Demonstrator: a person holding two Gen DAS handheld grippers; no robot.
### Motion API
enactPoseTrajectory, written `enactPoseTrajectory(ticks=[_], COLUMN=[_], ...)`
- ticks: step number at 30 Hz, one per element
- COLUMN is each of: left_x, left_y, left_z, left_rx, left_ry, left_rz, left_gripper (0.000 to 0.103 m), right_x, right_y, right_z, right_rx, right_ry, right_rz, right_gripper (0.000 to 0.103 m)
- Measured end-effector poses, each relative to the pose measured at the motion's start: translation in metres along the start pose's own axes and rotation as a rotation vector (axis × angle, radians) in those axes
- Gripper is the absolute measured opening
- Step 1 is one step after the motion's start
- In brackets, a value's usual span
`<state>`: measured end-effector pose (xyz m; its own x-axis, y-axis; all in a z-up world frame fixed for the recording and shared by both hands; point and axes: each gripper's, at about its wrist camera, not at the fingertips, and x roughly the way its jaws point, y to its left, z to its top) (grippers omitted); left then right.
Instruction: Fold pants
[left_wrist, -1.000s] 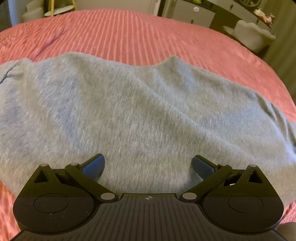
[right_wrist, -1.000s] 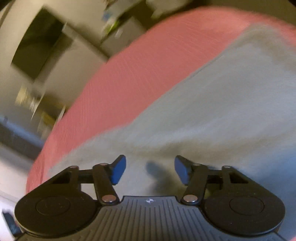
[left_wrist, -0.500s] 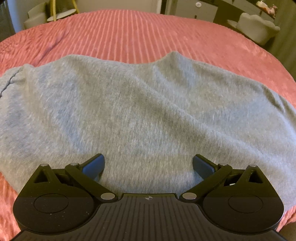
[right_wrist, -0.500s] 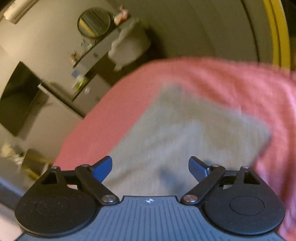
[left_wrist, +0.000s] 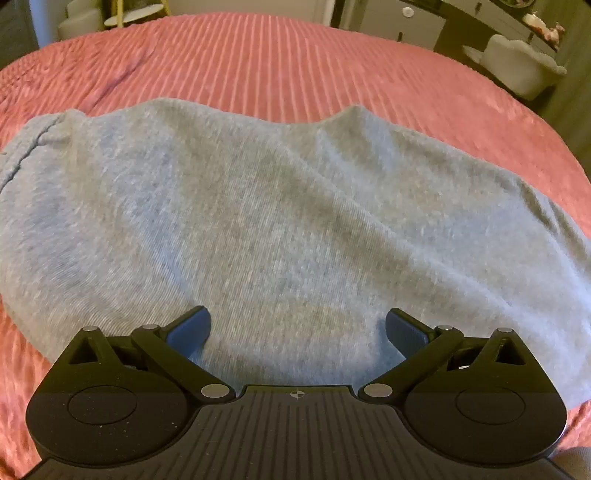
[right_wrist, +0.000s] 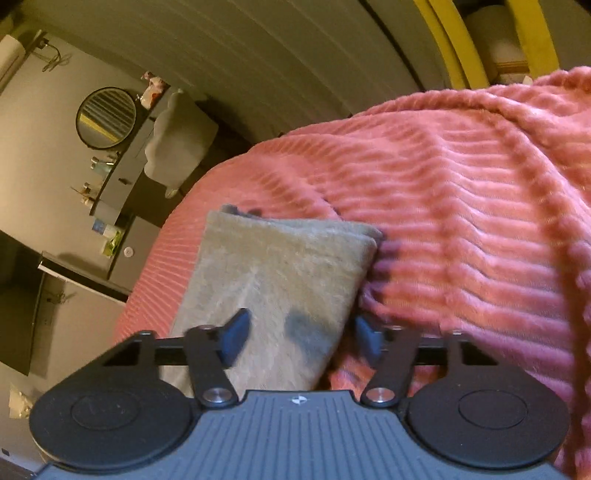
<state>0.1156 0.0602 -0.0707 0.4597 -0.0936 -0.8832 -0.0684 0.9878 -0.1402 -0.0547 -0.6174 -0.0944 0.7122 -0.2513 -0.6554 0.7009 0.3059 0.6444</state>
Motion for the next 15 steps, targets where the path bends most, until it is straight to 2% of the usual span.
enactPoseTrajectory(ticks=[1, 2, 3, 5, 7, 9, 11, 13, 14, 15], left_x=[0.0, 0.0, 0.001, 0.002, 0.002, 0.003, 0.004, 0.003, 0.002, 0.002], left_y=[0.0, -0.001, -0.002, -0.004, -0.004, -0.005, -0.007, -0.008, -0.007, -0.006], left_z=[0.0, 0.0, 0.001, 0.0, 0.0, 0.0, -0.001, -0.001, -0.001, -0.001], left_rx=[-0.002, -0.003, -0.002, 0.004, 0.008, 0.014, 0.023, 0.028, 0.026, 0.022], left_ry=[-0.001, -0.001, 0.0, -0.001, 0.001, 0.003, 0.004, 0.0, 0.0, 0.0], left_rz=[-0.001, 0.002, 0.005, 0.01, 0.011, 0.015, 0.022, 0.023, 0.022, 0.02], left_gripper=[0.103, 0.103, 0.103, 0.103, 0.103, 0.103, 0.103, 0.103, 0.103, 0.103], right_x=[-0.002, -0.013, -0.027, -0.031, -0.032, -0.032, -0.03, -0.027, -0.027, -0.025], right_y=[0.002, -0.003, -0.015, -0.011, -0.007, -0.004, -0.001, 0.006, 0.01, 0.014], right_z=[0.0, -0.003, -0.003, -0.013, -0.026, -0.035, -0.037, -0.036, -0.037, -0.037], right_rx=[-0.001, -0.004, -0.014, -0.046, -0.076, -0.106, -0.091, -0.081, -0.091, -0.109], right_ry=[-0.016, -0.022, -0.015, 0.026, 0.075, 0.081, 0.072, 0.074, 0.066, 0.061], right_rz=[-0.004, -0.011, -0.015, -0.002, 0.022, 0.054, 0.079, 0.092, 0.092, 0.084], right_gripper=[0.05, 0.039, 0.034, 0.034, 0.037, 0.056, 0.065, 0.064, 0.049, 0.027])
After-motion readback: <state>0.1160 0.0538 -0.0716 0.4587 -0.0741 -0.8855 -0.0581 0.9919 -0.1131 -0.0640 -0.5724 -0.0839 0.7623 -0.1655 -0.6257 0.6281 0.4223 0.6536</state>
